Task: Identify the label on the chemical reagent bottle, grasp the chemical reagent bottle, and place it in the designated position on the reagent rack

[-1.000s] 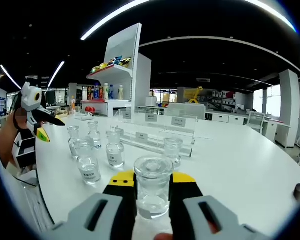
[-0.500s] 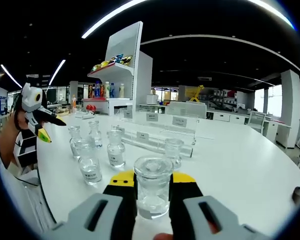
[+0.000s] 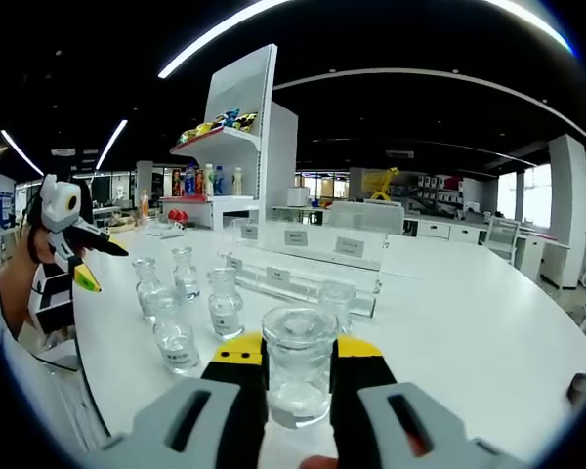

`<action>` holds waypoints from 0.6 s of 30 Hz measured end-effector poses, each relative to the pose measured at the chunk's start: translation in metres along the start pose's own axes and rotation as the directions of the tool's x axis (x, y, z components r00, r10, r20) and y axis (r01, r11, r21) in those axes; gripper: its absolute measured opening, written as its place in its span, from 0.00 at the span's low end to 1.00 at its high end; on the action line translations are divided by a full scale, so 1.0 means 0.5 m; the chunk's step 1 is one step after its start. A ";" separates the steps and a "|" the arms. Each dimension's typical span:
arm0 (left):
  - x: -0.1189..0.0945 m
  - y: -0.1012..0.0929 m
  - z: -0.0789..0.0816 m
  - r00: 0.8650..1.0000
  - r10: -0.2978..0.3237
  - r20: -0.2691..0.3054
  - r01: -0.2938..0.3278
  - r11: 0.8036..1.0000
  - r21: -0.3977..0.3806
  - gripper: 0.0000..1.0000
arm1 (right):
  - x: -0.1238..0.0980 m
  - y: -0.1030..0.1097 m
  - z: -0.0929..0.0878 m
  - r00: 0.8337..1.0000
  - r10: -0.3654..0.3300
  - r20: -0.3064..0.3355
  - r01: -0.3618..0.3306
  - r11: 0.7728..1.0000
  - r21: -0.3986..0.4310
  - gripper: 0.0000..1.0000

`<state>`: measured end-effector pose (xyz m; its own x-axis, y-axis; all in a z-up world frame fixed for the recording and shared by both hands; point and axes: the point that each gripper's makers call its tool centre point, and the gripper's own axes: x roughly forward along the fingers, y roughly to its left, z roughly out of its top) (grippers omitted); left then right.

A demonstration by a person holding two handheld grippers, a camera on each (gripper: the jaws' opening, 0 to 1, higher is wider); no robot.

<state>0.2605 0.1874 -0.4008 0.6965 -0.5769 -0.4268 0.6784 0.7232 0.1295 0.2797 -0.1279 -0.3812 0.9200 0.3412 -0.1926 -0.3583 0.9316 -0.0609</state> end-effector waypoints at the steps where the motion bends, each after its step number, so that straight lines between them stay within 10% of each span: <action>1: 0.000 0.000 0.000 1.000 0.000 0.000 0.000 1.000 0.000 0.72 | 0.001 -0.001 0.002 1.000 0.000 0.000 0.000 1.000 -0.001 0.22; 18: -0.006 0.003 0.004 1.000 -0.001 0.001 0.001 1.000 0.010 0.71 | 0.015 0.001 0.051 0.999 0.037 0.016 -0.037 0.999 0.017 0.22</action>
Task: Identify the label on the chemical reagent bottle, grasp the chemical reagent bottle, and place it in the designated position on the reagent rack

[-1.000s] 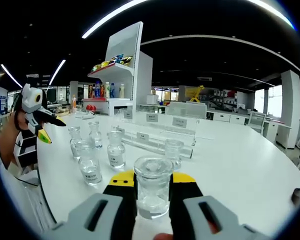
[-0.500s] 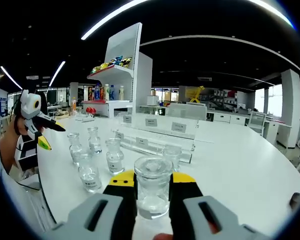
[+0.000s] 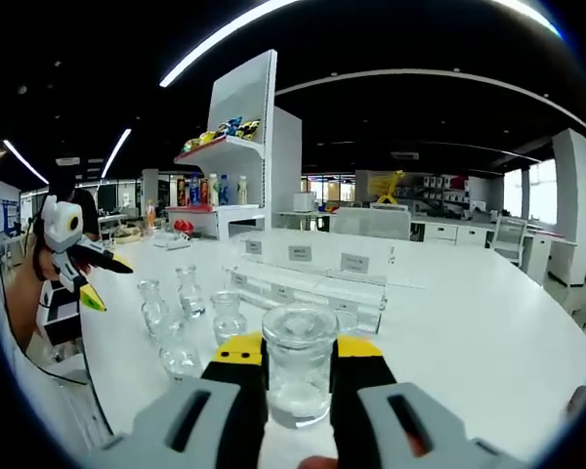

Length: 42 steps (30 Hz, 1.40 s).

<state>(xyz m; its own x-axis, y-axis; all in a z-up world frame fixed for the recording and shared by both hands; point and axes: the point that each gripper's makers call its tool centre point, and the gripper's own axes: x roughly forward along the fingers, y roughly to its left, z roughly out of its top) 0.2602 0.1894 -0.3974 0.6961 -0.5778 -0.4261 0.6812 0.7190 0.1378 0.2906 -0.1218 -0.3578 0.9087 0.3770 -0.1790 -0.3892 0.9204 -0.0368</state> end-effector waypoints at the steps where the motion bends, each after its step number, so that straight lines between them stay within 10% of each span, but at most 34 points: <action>1: 0.000 0.001 0.001 1.000 0.002 0.001 -0.002 1.000 0.000 0.71 | 0.002 -0.001 0.001 1.000 0.000 -0.001 0.000 1.000 -0.003 0.22; 42: -0.013 0.027 -0.008 0.999 0.037 0.010 -0.036 0.999 -0.029 0.70 | 0.086 -0.035 0.109 0.999 0.028 0.015 -0.029 0.999 0.023 0.22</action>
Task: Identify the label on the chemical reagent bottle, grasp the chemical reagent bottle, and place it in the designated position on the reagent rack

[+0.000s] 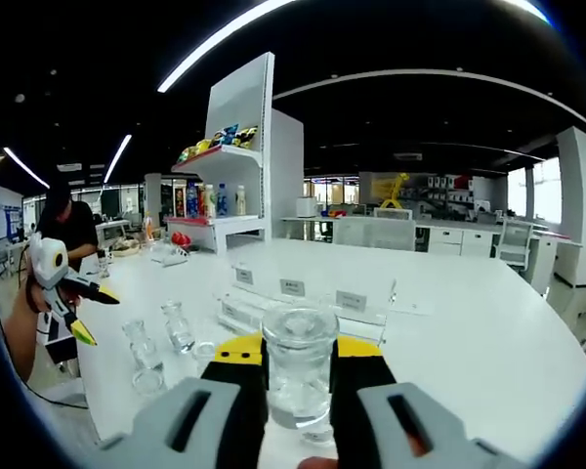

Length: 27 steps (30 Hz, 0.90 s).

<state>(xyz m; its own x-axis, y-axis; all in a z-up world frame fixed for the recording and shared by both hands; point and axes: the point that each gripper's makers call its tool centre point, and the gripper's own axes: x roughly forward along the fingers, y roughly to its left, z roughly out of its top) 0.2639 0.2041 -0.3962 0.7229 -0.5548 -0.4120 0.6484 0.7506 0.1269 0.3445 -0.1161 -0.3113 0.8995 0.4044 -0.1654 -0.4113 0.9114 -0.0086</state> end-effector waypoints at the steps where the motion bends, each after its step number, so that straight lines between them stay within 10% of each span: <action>1: 0.000 0.001 -0.001 1.000 0.001 -0.002 -0.001 1.000 0.000 0.70 | 0.003 0.000 0.003 1.000 0.001 0.001 -0.001 1.000 -0.002 0.22; 27: 0.001 0.007 -0.016 1.000 0.003 -0.014 -0.003 1.000 -0.009 0.70 | 0.088 -0.033 0.051 1.000 0.003 0.001 -0.003 0.998 -0.064 0.22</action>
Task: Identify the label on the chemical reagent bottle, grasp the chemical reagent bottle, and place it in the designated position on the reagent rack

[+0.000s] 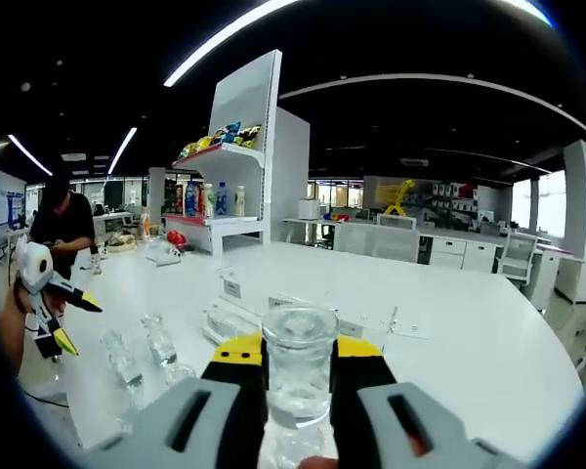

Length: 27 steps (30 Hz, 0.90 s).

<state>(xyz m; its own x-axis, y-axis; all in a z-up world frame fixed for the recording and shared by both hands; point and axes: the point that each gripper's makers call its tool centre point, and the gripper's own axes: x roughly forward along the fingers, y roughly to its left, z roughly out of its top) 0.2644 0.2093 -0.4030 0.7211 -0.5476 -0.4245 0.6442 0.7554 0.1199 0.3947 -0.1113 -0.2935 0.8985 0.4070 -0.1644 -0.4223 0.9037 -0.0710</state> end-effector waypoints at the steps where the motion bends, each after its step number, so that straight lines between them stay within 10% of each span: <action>1: 0.000 0.000 0.000 1.000 0.001 -0.001 -0.001 1.000 0.000 0.70 | 0.004 -0.001 0.003 1.000 0.001 0.000 -0.001 1.000 -0.005 0.22; 27: -0.005 0.004 -0.008 1.000 -0.003 -0.024 0.003 1.000 0.016 0.70 | 0.120 -0.070 0.030 1.000 -0.024 -0.012 0.024 1.000 0.000 0.22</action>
<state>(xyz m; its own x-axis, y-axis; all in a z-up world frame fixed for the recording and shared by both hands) 0.2627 0.2137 -0.4050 0.7127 -0.5409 -0.4466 0.6507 0.7477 0.1329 0.4651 -0.1166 -0.2859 0.9068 0.3838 -0.1746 -0.4008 0.9131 -0.0745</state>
